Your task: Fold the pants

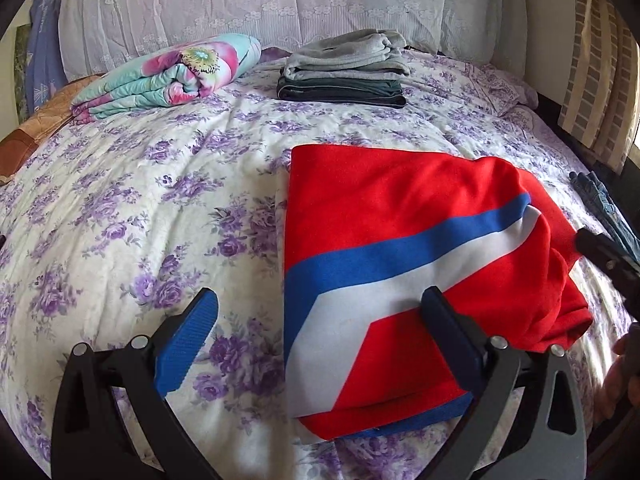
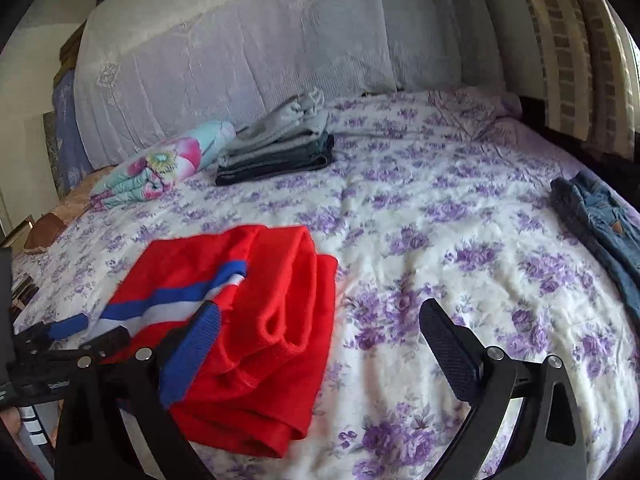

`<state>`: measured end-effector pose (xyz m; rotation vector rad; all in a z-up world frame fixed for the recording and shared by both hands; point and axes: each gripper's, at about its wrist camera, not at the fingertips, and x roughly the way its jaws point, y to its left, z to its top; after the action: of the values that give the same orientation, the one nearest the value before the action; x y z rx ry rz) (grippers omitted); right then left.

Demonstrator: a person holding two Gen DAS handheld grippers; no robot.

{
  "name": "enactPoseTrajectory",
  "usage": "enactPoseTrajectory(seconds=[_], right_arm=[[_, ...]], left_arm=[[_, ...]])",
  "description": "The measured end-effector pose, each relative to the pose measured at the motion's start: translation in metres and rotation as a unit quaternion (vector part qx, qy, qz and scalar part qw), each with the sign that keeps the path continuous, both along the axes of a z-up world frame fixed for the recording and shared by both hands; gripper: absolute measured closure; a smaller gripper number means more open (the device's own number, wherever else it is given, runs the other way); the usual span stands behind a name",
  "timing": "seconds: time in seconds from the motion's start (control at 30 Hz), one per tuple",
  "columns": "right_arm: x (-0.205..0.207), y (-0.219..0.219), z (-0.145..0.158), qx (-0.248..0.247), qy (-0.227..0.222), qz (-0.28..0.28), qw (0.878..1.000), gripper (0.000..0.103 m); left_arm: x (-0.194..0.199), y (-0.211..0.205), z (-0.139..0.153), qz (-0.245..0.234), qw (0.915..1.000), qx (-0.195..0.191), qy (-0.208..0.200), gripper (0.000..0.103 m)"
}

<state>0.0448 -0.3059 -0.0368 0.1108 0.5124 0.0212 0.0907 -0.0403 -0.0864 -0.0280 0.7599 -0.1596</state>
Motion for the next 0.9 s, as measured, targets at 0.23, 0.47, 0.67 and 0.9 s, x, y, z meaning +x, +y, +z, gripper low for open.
enactPoseTrajectory(seconds=[0.23, 0.47, 0.67, 0.9], right_arm=[[0.035, 0.035, -0.033, -0.079, 0.119, 0.028, 0.989, 0.003], [0.039, 0.002, -0.042, 0.044, 0.139, 0.057, 0.988, 0.003], [0.025, -0.028, -0.041, 0.17, 0.102, 0.082, 0.977, 0.003], [0.033, -0.005, -0.042, 0.095, 0.136, 0.06, 0.984, 0.003]], left_arm=[[0.0, -0.001, 0.0, 0.001, 1.0, 0.002, 0.0, 0.004], [0.0, 0.002, -0.001, 0.002, 1.0, -0.005, 0.003, 0.004], [0.002, 0.005, -0.003, 0.0, 0.9997, -0.023, 0.012, 0.004], [0.002, 0.006, -0.003, 0.0, 0.9996, -0.025, 0.013, 0.004]])
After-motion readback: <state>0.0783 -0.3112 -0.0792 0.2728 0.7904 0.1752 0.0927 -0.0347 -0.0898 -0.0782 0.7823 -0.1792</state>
